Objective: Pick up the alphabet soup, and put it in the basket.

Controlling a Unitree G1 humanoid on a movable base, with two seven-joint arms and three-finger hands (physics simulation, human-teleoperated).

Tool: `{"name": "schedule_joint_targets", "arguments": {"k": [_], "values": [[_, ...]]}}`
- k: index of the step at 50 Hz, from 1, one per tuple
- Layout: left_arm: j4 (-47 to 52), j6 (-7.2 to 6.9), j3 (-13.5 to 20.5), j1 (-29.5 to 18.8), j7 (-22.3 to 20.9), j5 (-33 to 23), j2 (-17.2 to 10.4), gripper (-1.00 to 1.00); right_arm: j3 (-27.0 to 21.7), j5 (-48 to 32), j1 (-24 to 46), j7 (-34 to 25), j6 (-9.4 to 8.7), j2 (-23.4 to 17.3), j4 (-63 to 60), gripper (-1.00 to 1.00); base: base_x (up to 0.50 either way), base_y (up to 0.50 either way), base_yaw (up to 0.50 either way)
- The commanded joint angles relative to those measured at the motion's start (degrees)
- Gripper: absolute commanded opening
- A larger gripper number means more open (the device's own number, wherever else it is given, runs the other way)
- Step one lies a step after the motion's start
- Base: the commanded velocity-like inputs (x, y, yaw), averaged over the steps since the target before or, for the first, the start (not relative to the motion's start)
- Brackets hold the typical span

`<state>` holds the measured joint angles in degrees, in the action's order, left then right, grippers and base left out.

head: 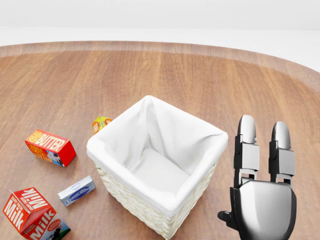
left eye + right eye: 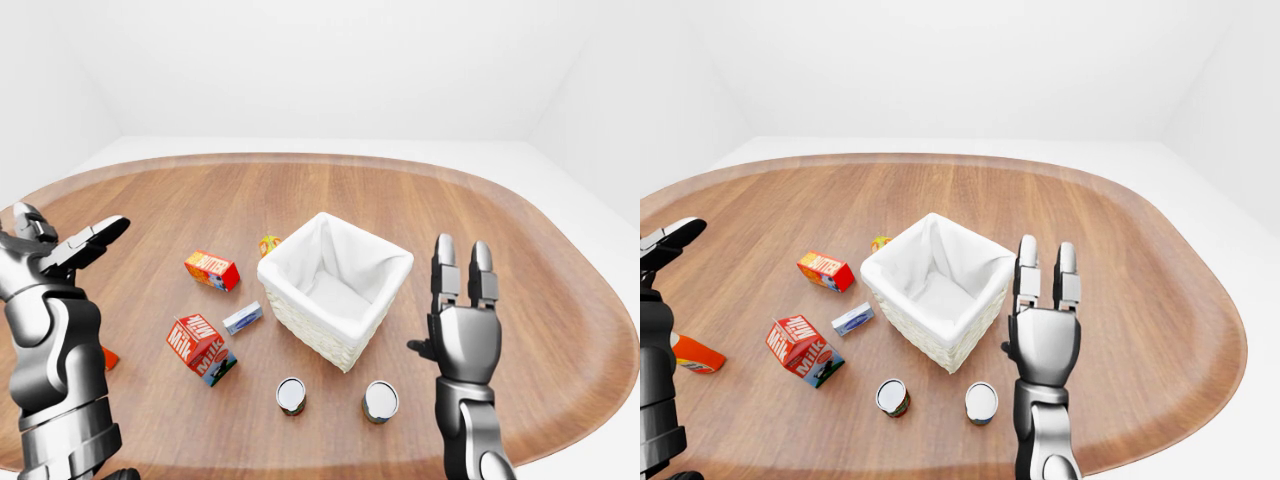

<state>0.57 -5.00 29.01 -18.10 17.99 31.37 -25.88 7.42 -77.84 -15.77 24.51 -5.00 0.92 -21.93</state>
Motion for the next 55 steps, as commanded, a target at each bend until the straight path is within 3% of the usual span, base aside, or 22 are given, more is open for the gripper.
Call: {"name": "schedule_joint_targets", "arguments": {"k": [1, 9, 33, 42, 55], "values": [[-0.38, 0.0, -0.14, -0.04, -0.15, -0.2, 0.12, 1.0, -0.15, -2.81, -1.45, 0.89, 0.0, -0.09, -0.47, 1.0, 0.0, 0.0, 0.0], [0.16, 0.0, 0.0, 0.14, 0.05, -0.06, 0.07, 1.0, -1.45, 3.92, -0.29, -1.1, 0.0, 0.97, -3.39, 1.0, 0.0, 0.0, 0.0], [0.17, 0.0, 0.02, 0.12, 0.02, -0.1, 0.1, 1.0, -1.29, 4.11, -0.24, -1.06, 0.0, 0.79, -3.48, 1.0, 0.0, 0.0, 0.0], [-1.78, 0.0, -0.48, -0.34, -0.46, -0.69, 0.25, 1.0, 4.6, -9.42, -6.09, -6.06, 0.0, 0.58, -9.42, 1.0, 0.0, 0.0, 0.0], [-5.32, 0.0, -1.47, -1.18, -1.03, -1.43, 0.39, 1.0, 9.37, -15.21, -9.51, -12.84, 0.0, -1.23, -10.87, 1.0, 0.0, 0.0, 0.0]]}}
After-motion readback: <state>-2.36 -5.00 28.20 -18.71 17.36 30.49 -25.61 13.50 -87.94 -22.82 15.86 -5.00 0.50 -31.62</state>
